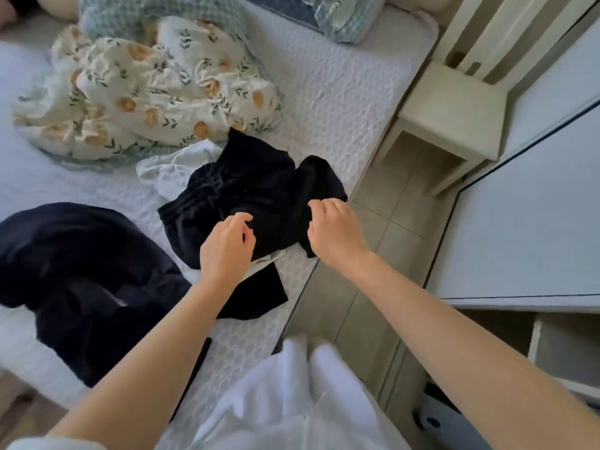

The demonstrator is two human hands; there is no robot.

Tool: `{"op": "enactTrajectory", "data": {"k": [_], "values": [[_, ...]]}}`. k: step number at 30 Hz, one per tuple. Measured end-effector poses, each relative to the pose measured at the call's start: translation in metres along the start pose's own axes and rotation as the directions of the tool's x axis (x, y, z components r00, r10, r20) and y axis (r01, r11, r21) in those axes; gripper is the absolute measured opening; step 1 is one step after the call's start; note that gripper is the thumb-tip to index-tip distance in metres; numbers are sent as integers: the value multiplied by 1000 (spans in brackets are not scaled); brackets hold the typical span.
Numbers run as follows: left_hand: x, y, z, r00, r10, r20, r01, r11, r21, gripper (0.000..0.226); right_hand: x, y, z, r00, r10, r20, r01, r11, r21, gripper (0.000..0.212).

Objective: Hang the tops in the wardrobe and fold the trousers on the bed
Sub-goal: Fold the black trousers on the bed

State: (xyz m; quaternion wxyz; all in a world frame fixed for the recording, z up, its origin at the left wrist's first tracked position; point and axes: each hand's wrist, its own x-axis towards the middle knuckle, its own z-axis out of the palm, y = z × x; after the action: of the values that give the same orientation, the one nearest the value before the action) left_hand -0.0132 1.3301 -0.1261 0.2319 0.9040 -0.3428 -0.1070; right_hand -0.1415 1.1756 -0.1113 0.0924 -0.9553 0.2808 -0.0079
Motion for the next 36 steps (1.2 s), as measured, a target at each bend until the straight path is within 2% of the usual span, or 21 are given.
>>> {"op": "enactTrajectory", "data": {"k": [4, 9, 16, 22, 25, 27, 30, 32, 36], "values": [[12, -30, 16, 981, -192, 33, 192, 981, -5, 29, 43, -6, 25, 985, -111, 130, 113, 993, -13, 28], [42, -56, 35, 915, -391, 94, 394, 919, -7, 29, 103, -5, 48, 928, -277, 251, 291, 956, -21, 29], [101, -124, 46, 716, -683, 146, 692, 721, -19, 45, 207, -14, 85, 822, -450, 349, 500, 864, -65, 33], [126, -190, 64, 510, -845, 161, 855, 478, -203, 73, 278, -60, 136, 728, -547, 414, 637, 763, -111, 42], [133, -210, 79, 450, -855, 257, 860, 338, -382, 104, 298, -84, 165, 682, -569, 460, 683, 720, -122, 57], [134, -221, 92, 449, -825, 344, 843, 263, -470, 123, 307, -98, 183, 653, -562, 508, 701, 703, -122, 71], [131, -230, 110, 463, -744, 482, 828, 169, -534, 132, 313, -108, 204, 616, -499, 609, 686, 720, -104, 87], [123, -227, 116, 470, -694, 546, 855, 202, -478, 123, 312, -109, 215, 587, -477, 655, 698, 707, -111, 95], [94, -212, 120, 505, -527, 683, 860, 375, -346, 90, 306, -109, 222, 552, -431, 714, 721, 677, -149, 109]]}}
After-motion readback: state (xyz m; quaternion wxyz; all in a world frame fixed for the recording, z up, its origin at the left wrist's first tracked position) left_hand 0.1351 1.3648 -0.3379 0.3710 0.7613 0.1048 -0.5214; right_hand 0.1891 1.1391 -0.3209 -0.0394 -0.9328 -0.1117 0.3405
